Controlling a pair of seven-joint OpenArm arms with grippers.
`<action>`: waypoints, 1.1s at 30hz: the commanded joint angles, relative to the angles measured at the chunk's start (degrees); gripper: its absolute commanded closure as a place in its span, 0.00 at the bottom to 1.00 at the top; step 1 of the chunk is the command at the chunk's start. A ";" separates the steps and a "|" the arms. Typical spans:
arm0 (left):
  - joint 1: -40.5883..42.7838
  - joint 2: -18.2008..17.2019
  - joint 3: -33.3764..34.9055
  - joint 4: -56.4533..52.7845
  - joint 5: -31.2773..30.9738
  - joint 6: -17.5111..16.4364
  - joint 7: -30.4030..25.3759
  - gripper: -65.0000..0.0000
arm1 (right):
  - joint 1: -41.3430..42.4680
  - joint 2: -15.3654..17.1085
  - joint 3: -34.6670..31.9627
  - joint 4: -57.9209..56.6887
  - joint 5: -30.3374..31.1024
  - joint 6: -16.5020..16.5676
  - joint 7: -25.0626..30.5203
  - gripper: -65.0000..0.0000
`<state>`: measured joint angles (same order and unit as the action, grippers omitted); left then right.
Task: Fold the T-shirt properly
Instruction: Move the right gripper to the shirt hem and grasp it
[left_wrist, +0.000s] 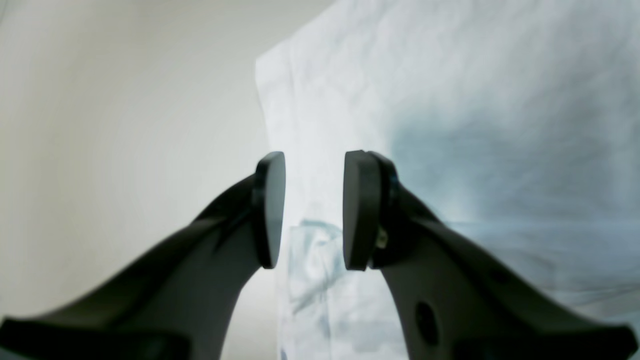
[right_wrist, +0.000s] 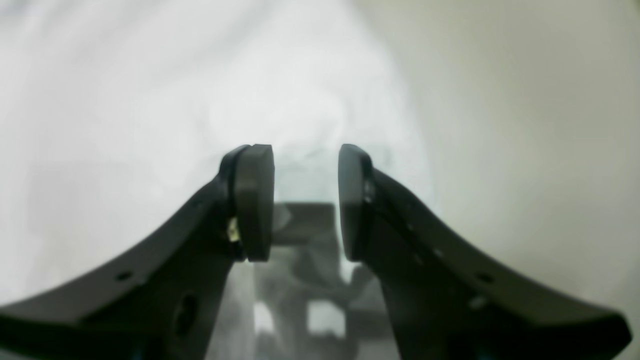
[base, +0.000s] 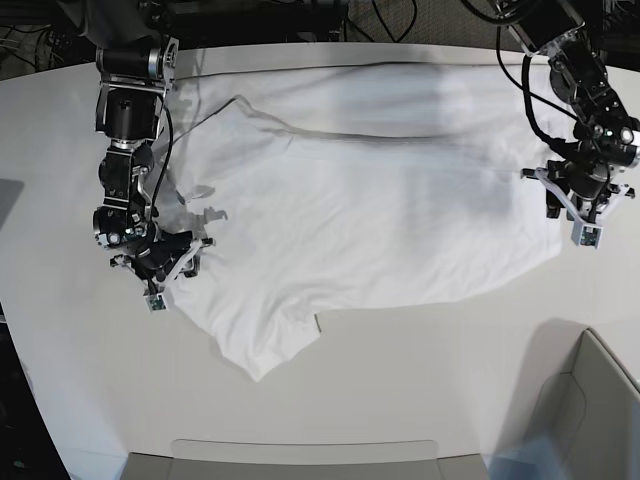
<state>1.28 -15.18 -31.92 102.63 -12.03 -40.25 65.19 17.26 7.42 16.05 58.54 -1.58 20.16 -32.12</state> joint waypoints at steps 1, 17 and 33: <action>-0.71 -0.78 -0.21 0.89 -0.76 0.25 -0.97 0.69 | -0.60 0.54 0.08 1.10 -0.39 0.19 -1.51 0.66; -0.71 0.45 -0.21 0.80 -0.76 0.25 -0.97 0.69 | -16.33 0.54 0.34 31.70 0.05 0.63 -8.36 0.65; -0.27 0.81 -0.21 0.80 -0.76 0.25 -0.97 0.69 | 20.06 3.44 -1.33 -11.73 -0.39 0.72 1.04 0.52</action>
<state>1.74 -13.58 -31.97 102.52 -12.12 -40.27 65.19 35.73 10.96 14.81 45.65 -2.42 20.60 -31.24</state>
